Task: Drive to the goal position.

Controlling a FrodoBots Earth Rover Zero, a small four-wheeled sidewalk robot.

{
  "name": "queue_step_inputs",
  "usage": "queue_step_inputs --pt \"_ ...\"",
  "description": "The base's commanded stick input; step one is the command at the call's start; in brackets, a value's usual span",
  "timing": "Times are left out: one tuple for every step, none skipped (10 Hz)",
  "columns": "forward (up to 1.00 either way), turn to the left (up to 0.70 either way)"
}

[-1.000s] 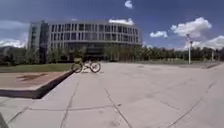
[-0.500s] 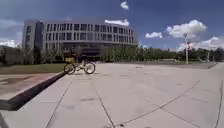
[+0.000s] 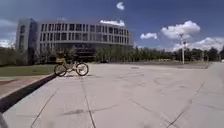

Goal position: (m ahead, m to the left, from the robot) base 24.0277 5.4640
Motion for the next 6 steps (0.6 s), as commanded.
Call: queue_step_inputs --pt "0.85 0.01" --pt "0.85 0.01" --pt "0.85 0.01" --pt "0.85 0.01" --pt "0.85 0.01" --pt "0.85 0.01"
